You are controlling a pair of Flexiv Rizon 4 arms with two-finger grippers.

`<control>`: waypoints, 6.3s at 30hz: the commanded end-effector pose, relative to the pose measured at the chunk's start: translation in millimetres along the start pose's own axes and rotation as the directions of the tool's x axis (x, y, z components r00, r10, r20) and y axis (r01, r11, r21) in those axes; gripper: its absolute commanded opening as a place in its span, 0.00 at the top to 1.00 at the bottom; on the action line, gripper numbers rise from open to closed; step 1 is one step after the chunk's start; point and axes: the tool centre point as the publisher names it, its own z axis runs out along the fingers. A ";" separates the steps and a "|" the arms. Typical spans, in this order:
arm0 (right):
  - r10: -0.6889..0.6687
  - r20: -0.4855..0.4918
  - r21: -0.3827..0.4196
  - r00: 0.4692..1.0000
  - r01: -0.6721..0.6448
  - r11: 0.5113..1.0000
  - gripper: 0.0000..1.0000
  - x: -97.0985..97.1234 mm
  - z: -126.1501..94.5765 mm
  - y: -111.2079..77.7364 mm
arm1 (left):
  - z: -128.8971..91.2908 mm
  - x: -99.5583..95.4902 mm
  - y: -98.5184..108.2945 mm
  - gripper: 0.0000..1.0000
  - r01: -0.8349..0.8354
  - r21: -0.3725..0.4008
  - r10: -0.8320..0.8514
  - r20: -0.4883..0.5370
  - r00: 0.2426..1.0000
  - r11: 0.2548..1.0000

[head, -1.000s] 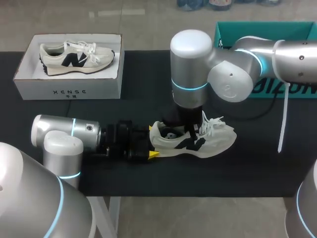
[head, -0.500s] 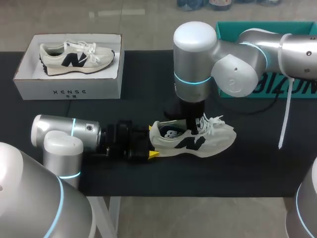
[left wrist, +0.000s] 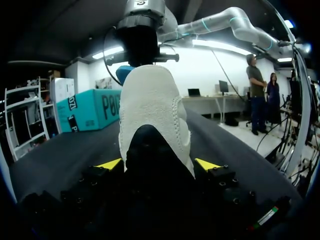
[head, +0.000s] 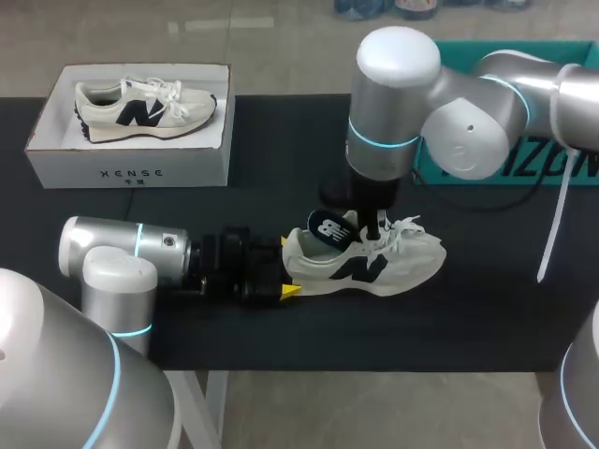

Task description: Take the shoe out of the shoebox, open the shoe tongue, remove and reinsert the insole, then place the shoe into the shoebox

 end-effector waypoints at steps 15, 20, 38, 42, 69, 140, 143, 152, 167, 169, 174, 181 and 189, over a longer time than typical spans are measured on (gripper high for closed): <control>-0.040 0.017 -0.107 0.999 0.042 0.993 1.00 -10.1 -7.8 55.4 | 1.0 -0.2 2.4 1.00 -0.001 -0.001 0.001 0.003 1.000 1.000; -0.034 0.045 -0.144 0.998 0.040 0.989 1.00 -18.8 -22.5 67.2 | 1.0 -0.2 2.4 1.00 -0.001 -0.001 0.001 0.003 1.000 1.000; -0.048 -0.017 -0.180 0.999 0.044 0.983 0.42 -23.5 -28.4 69.0 | 1.0 -0.2 2.4 1.00 -0.001 -0.001 0.001 0.003 1.000 1.000; -0.073 -0.074 -0.179 0.995 0.058 0.982 0.23 -26.3 -25.1 66.6 | 1.0 -0.2 2.4 1.00 -0.001 -0.001 0.001 0.003 1.000 1.000; -0.054 -0.172 -0.242 0.984 0.011 0.970 0.51 -11.3 -17.6 60.0 | 1.0 -0.2 2.4 1.00 -0.001 -0.001 0.001 0.003 1.000 1.000; 0.065 -0.003 -0.510 0.998 -0.058 0.858 1.00 -21.1 -126.0 70.3 | 1.0 -0.2 2.4 1.00 -0.001 -0.001 0.001 0.003 1.000 1.000; 0.079 -0.018 -0.594 0.997 -0.074 0.801 1.00 -18.9 -141.9 56.0 | 1.0 -0.2 2.4 1.00 -0.001 -0.001 0.001 0.003 1.000 1.000; 0.081 -0.054 -0.684 0.995 -0.096 0.723 1.00 -8.9 -206.1 38.6 | 1.0 -0.2 2.4 1.00 -0.001 -0.001 0.001 0.003 1.000 1.000; 0.023 -0.141 -0.793 0.990 -0.127 0.596 1.00 51.5 -304.1 33.1 | 1.0 -0.2 2.4 1.00 -0.001 -0.001 0.001 0.003 1.000 1.000; 0.005 -0.146 -0.811 0.989 -0.123 0.572 1.00 61.2 -313.0 39.5 | 1.0 -0.2 2.4 1.00 -0.001 -0.001 0.001 0.003 1.000 1.000; 0.000 -0.142 -0.812 0.990 -0.117 0.572 1.00 64.5 -316.5 41.9 | 1.0 -0.2 2.4 1.00 -0.001 -0.001 0.001 0.003 1.000 1.000; 0.000 -0.142 -0.812 0.990 -0.117 0.572 1.00 64.5 -316.5 41.9 | 1.0 -0.2 2.4 1.00 -0.001 -0.001 0.001 0.003 1.000 1.000; 0.000 -0.142 -0.812 0.990 -0.117 0.572 1.00 64.5 -316.5 41.9 | 1.0 -0.2 2.4 1.00 -0.001 -0.001 0.001 0.003 1.000 1.000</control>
